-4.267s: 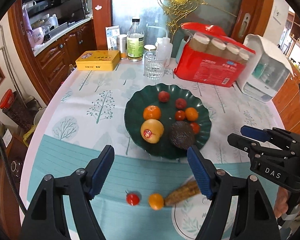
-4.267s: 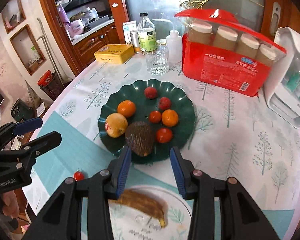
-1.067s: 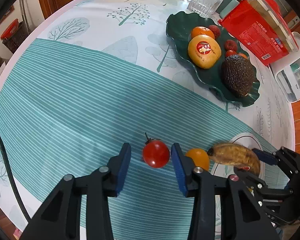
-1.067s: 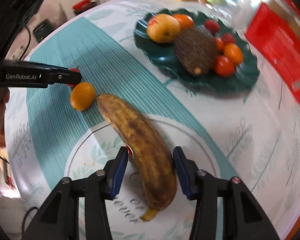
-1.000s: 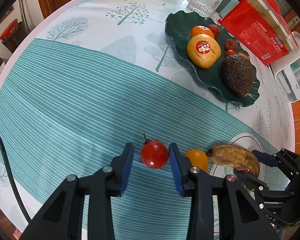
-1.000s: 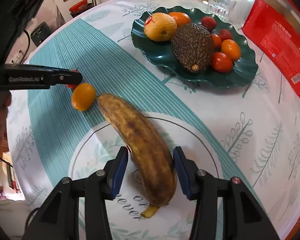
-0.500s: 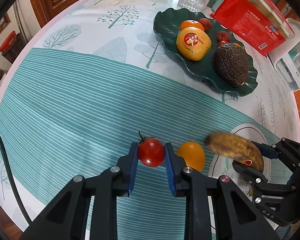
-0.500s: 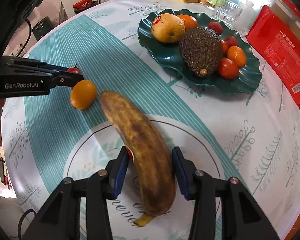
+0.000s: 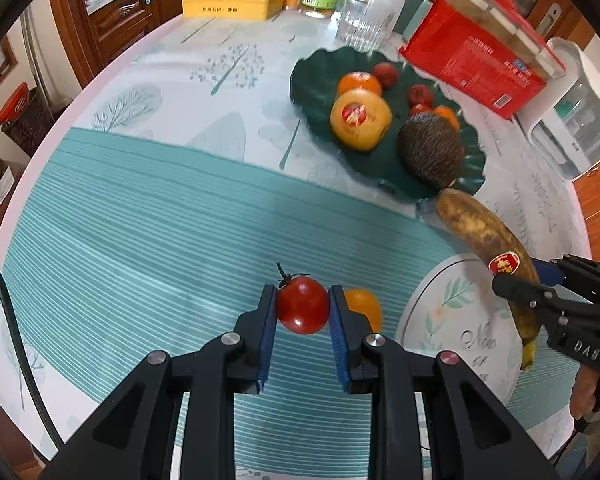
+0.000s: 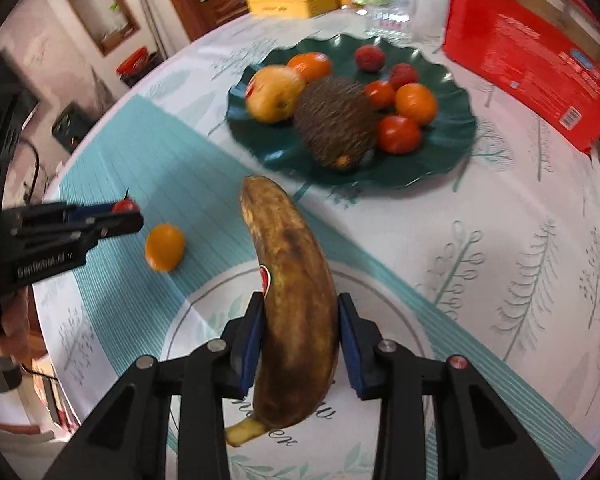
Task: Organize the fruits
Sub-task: 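Lift the tomato and banana toward the green plate with both grippers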
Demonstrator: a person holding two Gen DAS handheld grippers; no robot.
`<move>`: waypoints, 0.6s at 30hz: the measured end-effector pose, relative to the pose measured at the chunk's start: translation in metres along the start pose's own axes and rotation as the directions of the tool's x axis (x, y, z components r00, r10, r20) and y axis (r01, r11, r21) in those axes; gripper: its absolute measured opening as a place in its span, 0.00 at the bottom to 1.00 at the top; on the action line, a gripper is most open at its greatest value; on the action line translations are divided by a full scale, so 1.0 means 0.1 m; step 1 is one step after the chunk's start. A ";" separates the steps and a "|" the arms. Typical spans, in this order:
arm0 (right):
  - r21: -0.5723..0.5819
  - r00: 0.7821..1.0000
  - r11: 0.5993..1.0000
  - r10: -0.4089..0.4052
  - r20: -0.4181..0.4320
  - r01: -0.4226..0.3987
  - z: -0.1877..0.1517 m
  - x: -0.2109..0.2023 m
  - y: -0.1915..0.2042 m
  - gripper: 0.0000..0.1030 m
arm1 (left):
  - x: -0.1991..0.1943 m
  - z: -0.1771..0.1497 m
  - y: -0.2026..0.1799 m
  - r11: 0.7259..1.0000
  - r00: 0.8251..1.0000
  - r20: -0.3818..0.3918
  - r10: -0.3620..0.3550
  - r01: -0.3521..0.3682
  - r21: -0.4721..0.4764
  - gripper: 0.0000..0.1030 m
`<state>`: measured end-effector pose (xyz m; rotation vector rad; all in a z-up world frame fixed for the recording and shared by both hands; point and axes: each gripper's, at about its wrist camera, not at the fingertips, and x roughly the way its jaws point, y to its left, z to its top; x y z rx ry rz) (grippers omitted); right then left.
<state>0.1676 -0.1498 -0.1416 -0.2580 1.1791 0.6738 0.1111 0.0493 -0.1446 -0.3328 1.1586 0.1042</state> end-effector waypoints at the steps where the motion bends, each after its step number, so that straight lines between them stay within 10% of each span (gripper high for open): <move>1: 0.011 1.000 1.000 0.006 0.007 -0.006 0.01 -0.03 -0.02 0.34 | -0.04 0.02 0.01 1.000 1.000 0.006 -0.013 0.013 -0.003 0.23; 18: 0.175 0.989 0.983 -0.083 0.124 0.061 1.03 -0.19 -0.46 0.34 | -0.39 1.06 -0.30 0.984 0.987 0.160 -0.017 -0.013 0.180 0.23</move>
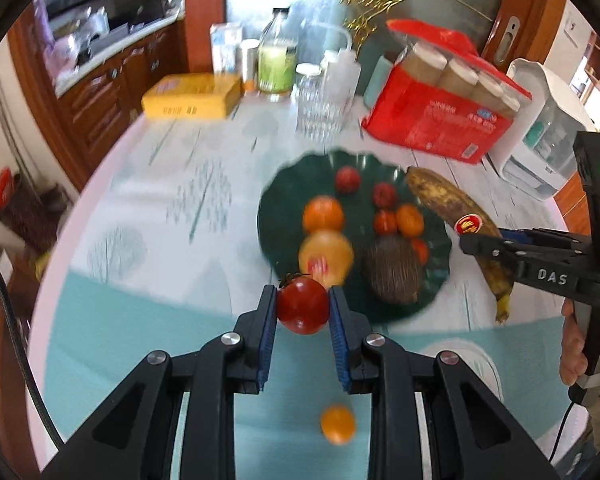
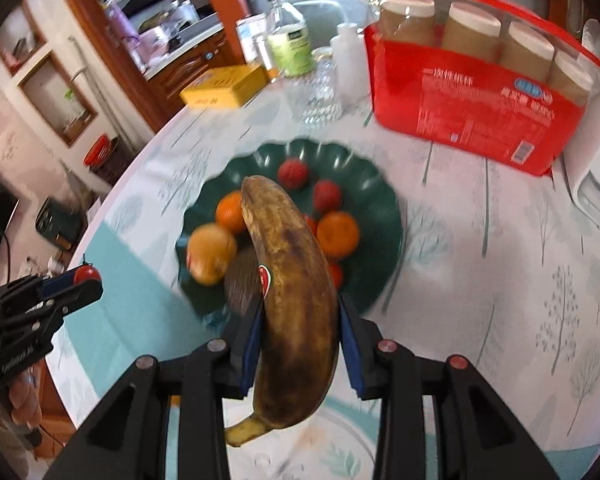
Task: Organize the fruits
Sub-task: 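Lift the tomato and banana toward the green plate with both grippers, then lower tomato and banana onto the green plate and open both grippers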
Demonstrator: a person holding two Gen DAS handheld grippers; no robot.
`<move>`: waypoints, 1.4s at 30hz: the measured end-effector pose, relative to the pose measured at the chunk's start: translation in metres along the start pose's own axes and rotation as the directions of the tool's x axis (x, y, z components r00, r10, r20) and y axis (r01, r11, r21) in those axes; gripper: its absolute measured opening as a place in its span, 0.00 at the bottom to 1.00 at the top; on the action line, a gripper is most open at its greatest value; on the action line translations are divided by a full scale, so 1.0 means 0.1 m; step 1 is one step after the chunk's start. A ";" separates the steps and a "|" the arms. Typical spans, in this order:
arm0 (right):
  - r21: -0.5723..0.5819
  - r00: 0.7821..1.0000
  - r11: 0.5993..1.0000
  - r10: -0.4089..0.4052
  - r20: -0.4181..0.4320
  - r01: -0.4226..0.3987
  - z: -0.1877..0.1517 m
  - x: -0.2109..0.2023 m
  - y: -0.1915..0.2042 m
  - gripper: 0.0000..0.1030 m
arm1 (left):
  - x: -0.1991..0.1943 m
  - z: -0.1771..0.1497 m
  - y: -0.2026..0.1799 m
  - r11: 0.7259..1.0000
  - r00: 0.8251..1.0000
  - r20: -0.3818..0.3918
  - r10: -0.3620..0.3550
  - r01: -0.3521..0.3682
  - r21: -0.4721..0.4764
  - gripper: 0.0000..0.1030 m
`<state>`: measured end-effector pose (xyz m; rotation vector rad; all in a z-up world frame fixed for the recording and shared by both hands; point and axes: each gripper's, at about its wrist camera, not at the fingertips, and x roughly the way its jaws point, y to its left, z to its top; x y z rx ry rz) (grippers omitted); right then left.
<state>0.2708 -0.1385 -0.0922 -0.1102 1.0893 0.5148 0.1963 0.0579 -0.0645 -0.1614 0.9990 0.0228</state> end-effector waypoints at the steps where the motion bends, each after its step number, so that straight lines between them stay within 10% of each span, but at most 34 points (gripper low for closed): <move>1: 0.006 1.000 1.000 -0.007 0.002 0.007 0.08 0.05 -0.01 0.34 | 0.05 0.11 0.00 1.000 1.000 0.009 0.007 -0.008 0.013 0.23; 10: -0.022 0.997 0.999 -0.051 -0.050 0.050 0.47 0.57 0.01 0.34 | 0.87 0.76 0.18 0.999 0.997 -0.080 -0.004 0.001 -0.034 0.23; 21: -0.234 0.991 0.972 -0.057 -0.123 0.027 0.55 0.87 0.16 0.35 | 1.48 0.77 0.13 0.999 0.981 -0.190 -0.025 0.017 -0.041 0.23; 42: -0.226 0.991 0.966 -0.130 0.000 0.127 0.39 0.48 0.25 0.43 | 1.03 0.48 -0.10 0.996 0.986 -0.154 0.058 -0.047 0.075 0.52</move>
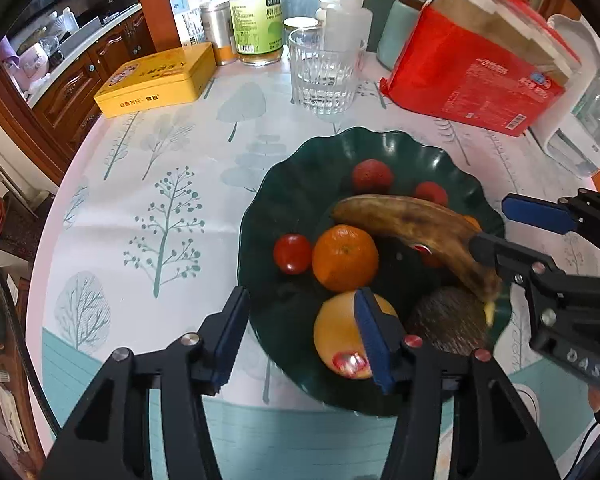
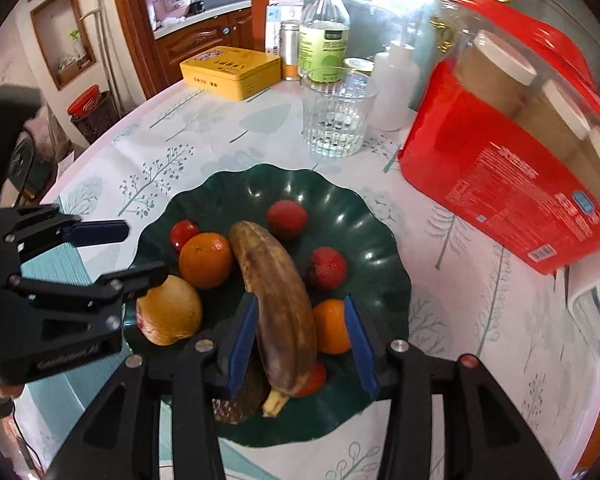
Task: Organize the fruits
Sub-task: 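Lower tomato and banana onto the green plate and open both grippers, then move the open left gripper to the mandarin on the runner and grasp it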
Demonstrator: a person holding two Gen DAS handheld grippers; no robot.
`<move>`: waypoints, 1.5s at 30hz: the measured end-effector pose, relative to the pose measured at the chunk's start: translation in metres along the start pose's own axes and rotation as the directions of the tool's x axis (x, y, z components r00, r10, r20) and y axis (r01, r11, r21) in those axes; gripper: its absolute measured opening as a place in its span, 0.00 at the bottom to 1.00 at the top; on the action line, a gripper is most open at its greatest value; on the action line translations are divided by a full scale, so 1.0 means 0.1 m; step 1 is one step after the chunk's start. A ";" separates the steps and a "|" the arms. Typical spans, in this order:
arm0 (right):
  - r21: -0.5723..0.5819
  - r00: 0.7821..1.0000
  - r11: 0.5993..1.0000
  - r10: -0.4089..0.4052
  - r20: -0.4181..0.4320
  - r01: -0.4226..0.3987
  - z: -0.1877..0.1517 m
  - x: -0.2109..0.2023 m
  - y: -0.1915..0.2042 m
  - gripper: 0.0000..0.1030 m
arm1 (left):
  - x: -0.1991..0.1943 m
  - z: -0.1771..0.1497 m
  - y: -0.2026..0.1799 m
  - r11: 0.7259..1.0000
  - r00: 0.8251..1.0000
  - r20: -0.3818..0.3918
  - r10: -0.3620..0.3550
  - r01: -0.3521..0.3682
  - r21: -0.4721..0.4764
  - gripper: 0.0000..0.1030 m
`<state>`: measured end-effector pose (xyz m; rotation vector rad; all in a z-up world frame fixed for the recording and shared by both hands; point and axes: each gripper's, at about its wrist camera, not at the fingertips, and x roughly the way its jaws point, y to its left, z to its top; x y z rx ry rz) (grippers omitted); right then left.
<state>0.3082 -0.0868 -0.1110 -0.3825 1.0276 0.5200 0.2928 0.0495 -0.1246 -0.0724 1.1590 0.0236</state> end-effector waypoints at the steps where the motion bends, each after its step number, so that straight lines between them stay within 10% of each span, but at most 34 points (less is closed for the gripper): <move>1: 0.013 1.000 1.000 0.002 0.001 -0.002 -0.01 -0.02 -0.01 0.43 | -0.06 -0.03 0.00 1.000 1.000 0.004 0.002 -0.002 0.003 0.52; 26: 0.241 0.996 0.969 0.030 0.089 -0.051 -0.79 -0.96 0.01 0.43 | -1.15 -0.71 -0.14 0.999 0.992 0.126 0.020 -0.023 0.023 0.71; 45: 0.283 1.000 0.959 -0.002 0.030 -0.007 -1.66 -0.79 0.33 0.43 | -0.74 -1.58 -0.18 0.993 0.999 0.045 -0.008 0.013 -0.116 0.71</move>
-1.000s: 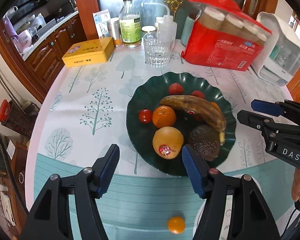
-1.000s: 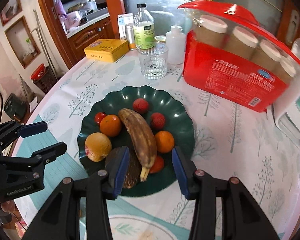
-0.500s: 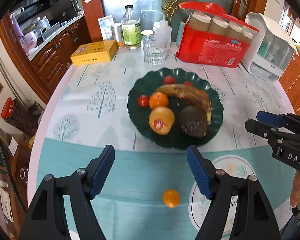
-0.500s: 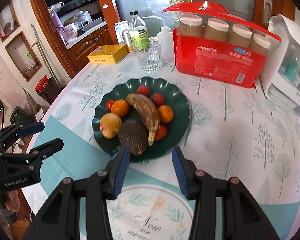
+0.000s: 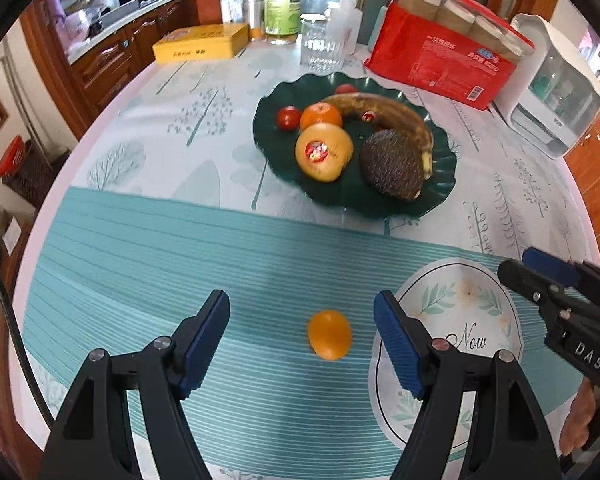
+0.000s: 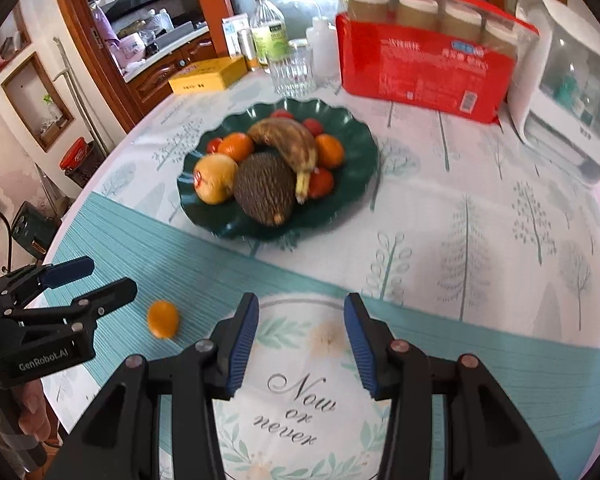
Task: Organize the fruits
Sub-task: 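Move the open left gripper to the mandarin on the runner and grasp it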
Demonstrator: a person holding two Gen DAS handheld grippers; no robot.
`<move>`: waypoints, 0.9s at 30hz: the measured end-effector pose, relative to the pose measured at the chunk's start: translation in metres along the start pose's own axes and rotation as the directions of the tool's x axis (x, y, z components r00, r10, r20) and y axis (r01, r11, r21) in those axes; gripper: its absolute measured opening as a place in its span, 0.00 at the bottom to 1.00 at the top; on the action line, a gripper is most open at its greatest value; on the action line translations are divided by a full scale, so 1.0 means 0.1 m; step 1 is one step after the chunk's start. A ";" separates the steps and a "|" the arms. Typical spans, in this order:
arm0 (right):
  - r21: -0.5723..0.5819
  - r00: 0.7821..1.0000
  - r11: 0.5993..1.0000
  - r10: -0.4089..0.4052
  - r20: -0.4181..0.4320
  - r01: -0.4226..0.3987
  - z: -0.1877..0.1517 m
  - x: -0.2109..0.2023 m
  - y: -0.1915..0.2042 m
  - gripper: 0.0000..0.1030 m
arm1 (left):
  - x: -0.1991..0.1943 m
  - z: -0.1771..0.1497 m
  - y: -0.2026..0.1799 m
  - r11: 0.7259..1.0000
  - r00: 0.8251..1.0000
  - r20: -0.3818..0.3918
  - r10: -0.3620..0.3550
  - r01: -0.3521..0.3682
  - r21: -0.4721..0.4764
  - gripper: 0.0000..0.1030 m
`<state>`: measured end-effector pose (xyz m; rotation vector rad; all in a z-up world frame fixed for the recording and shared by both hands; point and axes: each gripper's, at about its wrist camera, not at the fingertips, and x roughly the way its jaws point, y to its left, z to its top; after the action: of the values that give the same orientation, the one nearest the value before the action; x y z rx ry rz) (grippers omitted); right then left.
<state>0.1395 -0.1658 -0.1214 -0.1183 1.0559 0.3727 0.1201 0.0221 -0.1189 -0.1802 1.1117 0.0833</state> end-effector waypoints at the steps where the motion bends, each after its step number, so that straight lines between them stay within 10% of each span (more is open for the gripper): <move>1: 0.006 1.000 1.000 0.000 -0.005 0.000 -0.03 0.02 -0.01 0.43 | 0.02 -0.02 0.00 1.000 1.000 -0.003 0.000 0.000 -0.005 0.71; 27: 0.037 0.998 0.999 -0.030 -0.053 0.032 -0.38 0.23 -0.04 0.43 | 0.43 -0.23 -0.14 1.000 0.995 -0.104 -0.015 0.016 0.007 0.59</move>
<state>0.1200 -0.1745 -0.1601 -0.1111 1.1113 0.3230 0.1210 0.0028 -0.1660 -0.1880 1.2137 0.0565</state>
